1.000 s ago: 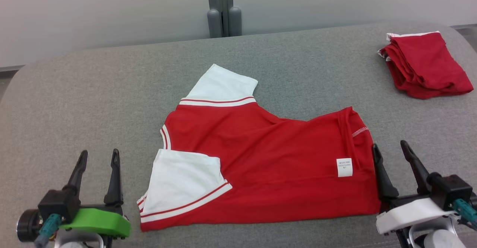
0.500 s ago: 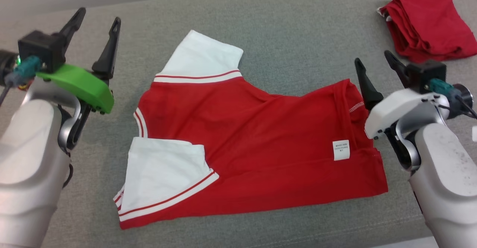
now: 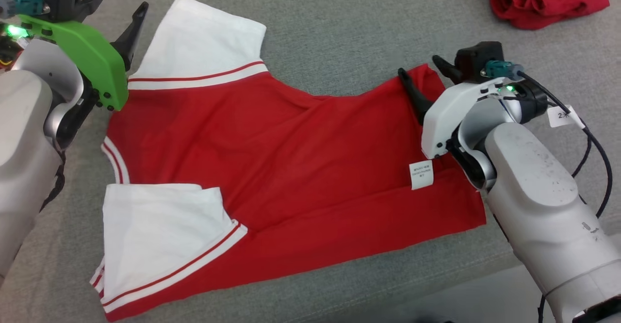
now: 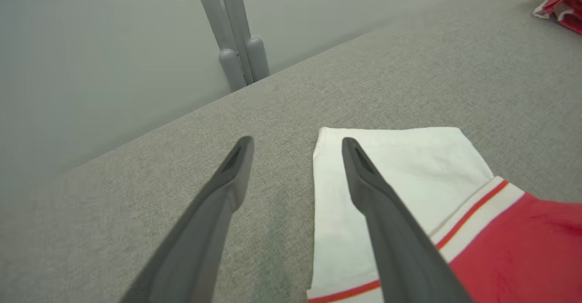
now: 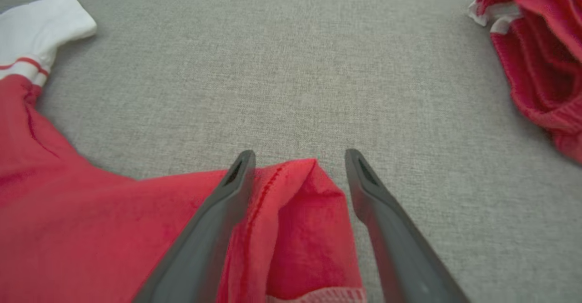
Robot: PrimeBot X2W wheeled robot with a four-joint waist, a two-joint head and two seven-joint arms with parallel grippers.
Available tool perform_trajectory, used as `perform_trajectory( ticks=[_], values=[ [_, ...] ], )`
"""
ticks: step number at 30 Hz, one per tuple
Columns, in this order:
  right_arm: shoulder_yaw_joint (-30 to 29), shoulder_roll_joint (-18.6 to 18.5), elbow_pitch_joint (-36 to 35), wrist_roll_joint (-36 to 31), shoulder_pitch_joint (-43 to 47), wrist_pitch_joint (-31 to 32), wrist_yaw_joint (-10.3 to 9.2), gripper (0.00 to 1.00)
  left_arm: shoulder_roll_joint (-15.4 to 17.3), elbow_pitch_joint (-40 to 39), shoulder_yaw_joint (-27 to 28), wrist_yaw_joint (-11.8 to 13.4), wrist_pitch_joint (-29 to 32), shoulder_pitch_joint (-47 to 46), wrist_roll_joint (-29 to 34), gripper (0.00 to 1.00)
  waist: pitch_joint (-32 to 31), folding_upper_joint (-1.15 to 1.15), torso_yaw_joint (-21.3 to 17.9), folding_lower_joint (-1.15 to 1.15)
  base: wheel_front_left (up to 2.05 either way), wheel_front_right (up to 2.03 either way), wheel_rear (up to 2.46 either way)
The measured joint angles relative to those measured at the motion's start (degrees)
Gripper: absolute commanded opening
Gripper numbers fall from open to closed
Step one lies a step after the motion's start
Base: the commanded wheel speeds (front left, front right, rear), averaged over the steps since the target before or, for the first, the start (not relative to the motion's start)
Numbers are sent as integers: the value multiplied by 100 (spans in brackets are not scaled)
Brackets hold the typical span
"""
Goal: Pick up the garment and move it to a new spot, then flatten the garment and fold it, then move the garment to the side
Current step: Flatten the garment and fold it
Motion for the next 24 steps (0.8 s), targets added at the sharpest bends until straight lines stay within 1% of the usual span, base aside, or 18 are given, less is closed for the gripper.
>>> perform_trajectory(
  ticks=[4, 10, 19, 24],
  values=[
    [276, 67, 124, 172, -182, -55, 0, 100, 122, 216, -386, 0, 52, -123, -333, 100, 161, 0, -222, 0, 0, 0, 0],
    [615, 76, 151, 428, -317, -77, 0, 100, 156, 479, -876, 0, 25, -172, -748, 100, 312, 0, -458, 0, 0, 0, 0],
    [971, 46, -37, 708, -471, -13, 0, 100, 167, 708, -1330, 0, -301, -581, -1061, 100, 427, 0, -609, 0, 0, 0, 0],
    [1110, 49, -133, 813, -525, 79, 0, 100, 134, 948, -1564, 0, -315, -732, -1214, 100, 500, 0, -718, 0, 0, 0, 0]
  ],
)
